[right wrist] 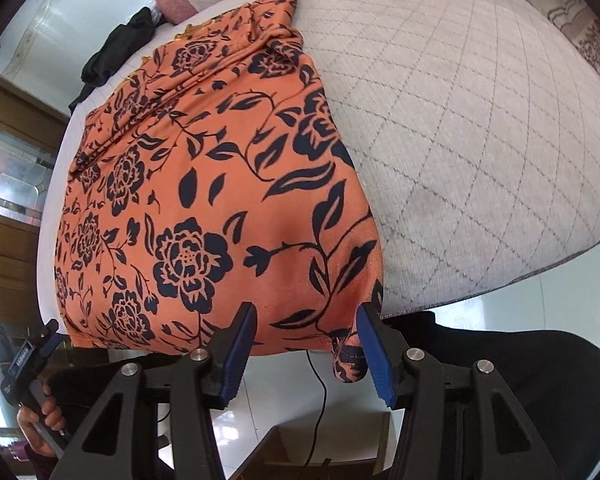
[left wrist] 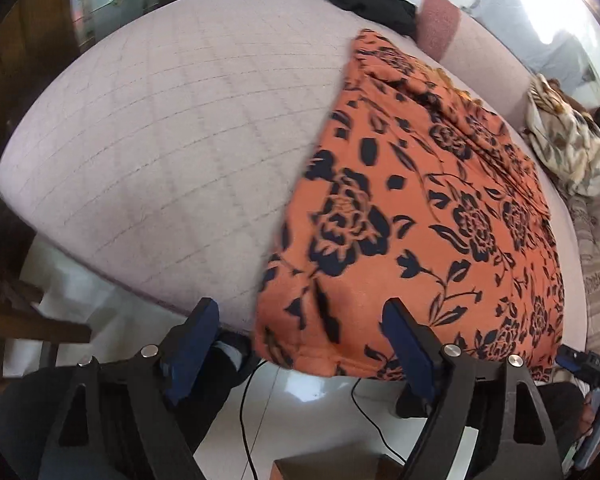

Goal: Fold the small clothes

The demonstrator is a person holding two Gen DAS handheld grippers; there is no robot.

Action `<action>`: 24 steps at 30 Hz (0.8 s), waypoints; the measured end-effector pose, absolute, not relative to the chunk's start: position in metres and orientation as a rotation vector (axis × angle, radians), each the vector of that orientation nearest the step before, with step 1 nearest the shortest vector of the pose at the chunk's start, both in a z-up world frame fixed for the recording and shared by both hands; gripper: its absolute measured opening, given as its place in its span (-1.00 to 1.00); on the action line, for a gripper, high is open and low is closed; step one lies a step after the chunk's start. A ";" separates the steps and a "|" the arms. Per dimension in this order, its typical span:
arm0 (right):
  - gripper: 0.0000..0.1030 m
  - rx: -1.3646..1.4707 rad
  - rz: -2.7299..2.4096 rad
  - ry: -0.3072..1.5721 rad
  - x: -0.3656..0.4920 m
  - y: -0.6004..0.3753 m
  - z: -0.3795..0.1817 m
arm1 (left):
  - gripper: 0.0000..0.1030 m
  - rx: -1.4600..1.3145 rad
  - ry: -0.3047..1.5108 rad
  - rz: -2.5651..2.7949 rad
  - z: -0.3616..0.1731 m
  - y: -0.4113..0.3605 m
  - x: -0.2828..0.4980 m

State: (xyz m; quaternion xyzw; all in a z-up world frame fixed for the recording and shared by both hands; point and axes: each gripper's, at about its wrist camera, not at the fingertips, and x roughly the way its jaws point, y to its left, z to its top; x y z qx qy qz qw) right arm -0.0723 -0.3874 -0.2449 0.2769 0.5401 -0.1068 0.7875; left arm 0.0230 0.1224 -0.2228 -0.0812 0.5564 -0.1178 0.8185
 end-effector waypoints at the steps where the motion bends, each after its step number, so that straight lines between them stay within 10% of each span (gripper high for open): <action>1: 0.08 0.601 -0.235 1.164 -0.073 -0.388 -0.246 | 0.27 -0.163 1.185 -0.268 -0.224 0.118 0.025; 4: 0.08 0.625 -0.237 1.167 -0.073 -0.391 -0.248 | -0.62 -0.132 1.240 -0.292 -0.234 0.109 0.030; 9: 0.08 0.622 -0.243 1.197 -0.069 -0.388 -0.255 | -0.58 -0.149 1.266 -0.309 -0.239 0.111 0.032; 11: 0.08 0.577 -0.298 1.227 -0.068 -0.387 -0.260 | -0.35 -0.161 1.275 -0.324 -0.238 0.116 0.032; 13: 0.08 0.527 -0.359 1.206 -0.075 -0.390 -0.256 | 0.28 -0.155 1.263 -0.331 -0.235 0.120 0.031; 15: 0.08 0.514 -0.372 1.182 -0.082 -0.394 -0.252 | 0.33 -0.146 1.263 -0.338 -0.237 0.124 0.032; 18: 0.08 0.545 -0.394 1.207 -0.084 -0.403 -0.263 | 0.22 -0.177 1.290 -0.344 -0.248 0.120 0.035; 22: 0.04 0.611 -0.338 1.234 -0.075 -0.400 -0.287 | -0.45 -0.155 1.282 -0.303 -0.249 0.132 0.032; 24: -0.45 0.579 -0.297 1.207 -0.075 -0.395 -0.284 | -0.69 -0.227 1.292 -0.323 -0.250 0.144 0.035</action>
